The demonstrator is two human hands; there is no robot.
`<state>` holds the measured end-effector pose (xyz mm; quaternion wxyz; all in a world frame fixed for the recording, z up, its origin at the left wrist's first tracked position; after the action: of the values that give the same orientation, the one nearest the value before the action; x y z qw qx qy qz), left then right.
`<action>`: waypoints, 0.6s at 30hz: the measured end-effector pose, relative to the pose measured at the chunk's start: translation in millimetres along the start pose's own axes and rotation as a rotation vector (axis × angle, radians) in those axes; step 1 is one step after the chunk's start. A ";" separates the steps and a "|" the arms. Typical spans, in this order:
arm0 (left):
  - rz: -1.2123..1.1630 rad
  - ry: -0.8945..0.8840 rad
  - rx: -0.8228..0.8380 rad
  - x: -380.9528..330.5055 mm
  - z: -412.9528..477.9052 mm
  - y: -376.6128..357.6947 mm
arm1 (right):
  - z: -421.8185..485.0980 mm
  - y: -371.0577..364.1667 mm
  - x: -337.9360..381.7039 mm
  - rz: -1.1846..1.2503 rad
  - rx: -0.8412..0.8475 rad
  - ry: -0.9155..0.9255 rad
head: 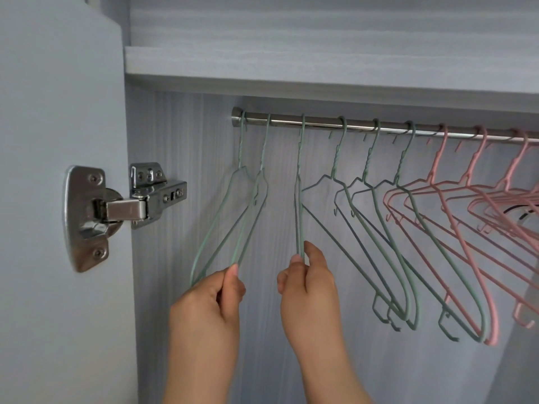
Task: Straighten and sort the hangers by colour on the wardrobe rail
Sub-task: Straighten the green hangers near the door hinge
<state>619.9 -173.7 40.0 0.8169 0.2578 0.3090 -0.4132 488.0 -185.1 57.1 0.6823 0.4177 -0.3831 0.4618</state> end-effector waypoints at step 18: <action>-0.035 0.058 0.012 3.6 0.9 6.5 | -33.7 -13.5 33.2 -0.468 -0.264 0.472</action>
<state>627.2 -172.7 39.1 0.7987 0.2693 0.3344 -0.4215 514.7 -146.7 72.2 0.8875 0.2840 -0.1652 0.3232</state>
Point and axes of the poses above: each hand's wrist, its own z-axis towards the middle knuckle, its own y-axis out of the back of the hand, x = y × z, the point moved 5 cm from there along z, towards the middle knuckle, and after that the axes turned 4 degrees about x, right-handed, at the moved point
